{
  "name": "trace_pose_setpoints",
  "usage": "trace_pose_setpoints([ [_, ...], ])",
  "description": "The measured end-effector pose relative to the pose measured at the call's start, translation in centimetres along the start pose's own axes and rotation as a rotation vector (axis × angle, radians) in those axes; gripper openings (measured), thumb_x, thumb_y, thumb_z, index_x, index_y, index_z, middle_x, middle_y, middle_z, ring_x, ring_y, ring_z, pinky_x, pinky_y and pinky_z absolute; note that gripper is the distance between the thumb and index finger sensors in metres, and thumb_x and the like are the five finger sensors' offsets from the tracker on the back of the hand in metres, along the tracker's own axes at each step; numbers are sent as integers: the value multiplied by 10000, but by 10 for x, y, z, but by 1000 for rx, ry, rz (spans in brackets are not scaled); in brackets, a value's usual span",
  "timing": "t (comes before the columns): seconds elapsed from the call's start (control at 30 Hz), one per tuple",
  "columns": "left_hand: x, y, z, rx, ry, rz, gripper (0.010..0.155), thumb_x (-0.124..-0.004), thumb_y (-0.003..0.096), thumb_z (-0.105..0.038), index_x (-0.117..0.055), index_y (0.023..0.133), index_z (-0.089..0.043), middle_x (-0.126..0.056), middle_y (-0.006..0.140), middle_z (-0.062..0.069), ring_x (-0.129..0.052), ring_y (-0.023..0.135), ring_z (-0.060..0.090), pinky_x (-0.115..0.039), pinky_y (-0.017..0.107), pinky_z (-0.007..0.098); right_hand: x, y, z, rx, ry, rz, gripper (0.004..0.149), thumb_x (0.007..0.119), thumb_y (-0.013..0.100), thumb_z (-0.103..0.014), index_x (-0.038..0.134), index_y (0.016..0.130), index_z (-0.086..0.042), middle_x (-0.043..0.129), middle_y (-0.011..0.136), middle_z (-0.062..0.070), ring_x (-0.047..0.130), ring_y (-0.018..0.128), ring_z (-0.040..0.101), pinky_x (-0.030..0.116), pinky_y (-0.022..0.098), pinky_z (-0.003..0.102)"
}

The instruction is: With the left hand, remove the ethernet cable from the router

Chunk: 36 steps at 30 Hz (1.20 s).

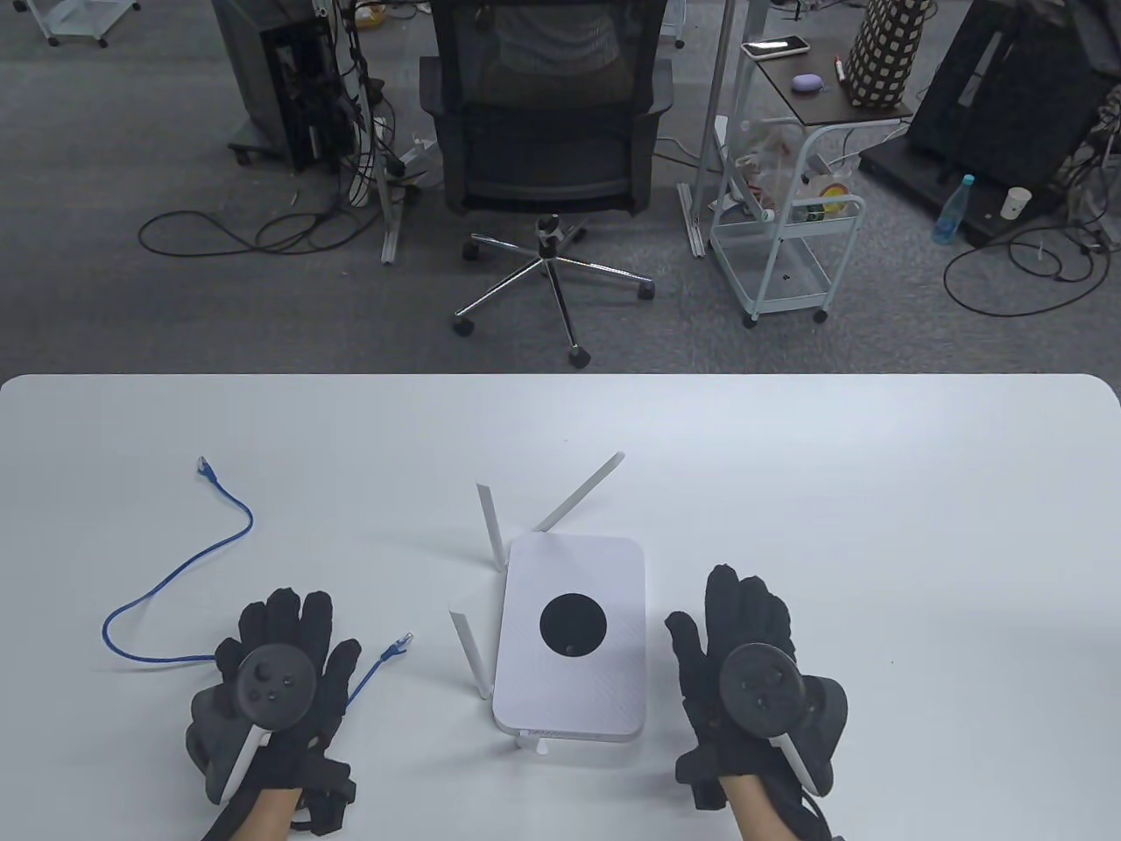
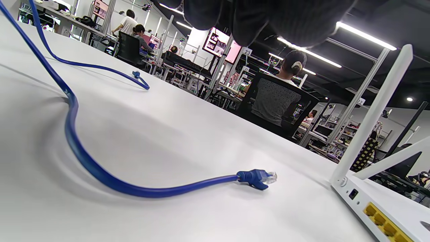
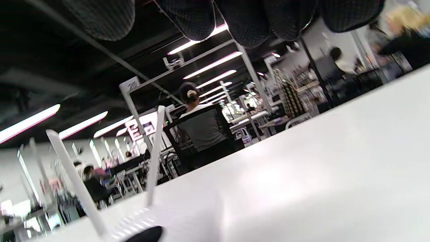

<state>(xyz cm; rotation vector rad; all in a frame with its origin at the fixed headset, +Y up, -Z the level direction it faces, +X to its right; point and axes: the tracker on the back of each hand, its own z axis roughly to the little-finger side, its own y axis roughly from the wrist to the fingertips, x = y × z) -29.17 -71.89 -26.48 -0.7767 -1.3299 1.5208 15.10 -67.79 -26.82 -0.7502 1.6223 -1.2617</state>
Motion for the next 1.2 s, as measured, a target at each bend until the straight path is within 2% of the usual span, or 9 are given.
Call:
trace_pose_setpoints([
  [0.2,-1,0,-1,-8,10,-5,681,-674,574,-499,-489,1199,-303,-329,1323,116,-239,1227,393,-143,816,618,14,-1,21,-138,-208,13,791,593,534,-610,382,1155,-166,365,1171,268,345,1035,567,400,639,797],
  [0.47,-3,-1,-1,-14,34,-14,685,-675,572,-501,-485,1199,-300,-325,1322,118,-239,1225,394,-140,811,617,35,2,39,-31,-152,-284,882,525,512,-695,276,1182,-179,247,1194,289,242,1040,602,330,627,831],
  [0.5,-3,-1,-2,-15,36,-13,686,-676,571,-502,-486,1199,-301,-325,1322,119,-236,1225,394,-139,810,617,36,2,40,-25,-146,-296,880,526,512,-693,278,1182,-178,249,1194,289,241,1039,604,328,626,831],
  [0.8,-6,-1,-3,-23,62,-4,686,-676,571,-504,-487,1199,-303,-326,1322,120,-234,1224,395,-135,807,616,37,1,39,-29,-143,-267,873,530,514,-684,288,1180,-172,266,1189,292,268,1033,599,337,626,826],
  [1.2,-7,-2,-3,-23,61,8,687,-676,570,-505,-490,1199,-300,-328,1322,122,-234,1224,398,-134,805,618,39,0,36,-44,-164,-245,872,527,515,-684,258,1179,-187,204,1193,274,176,1035,594,305,628,827],
])
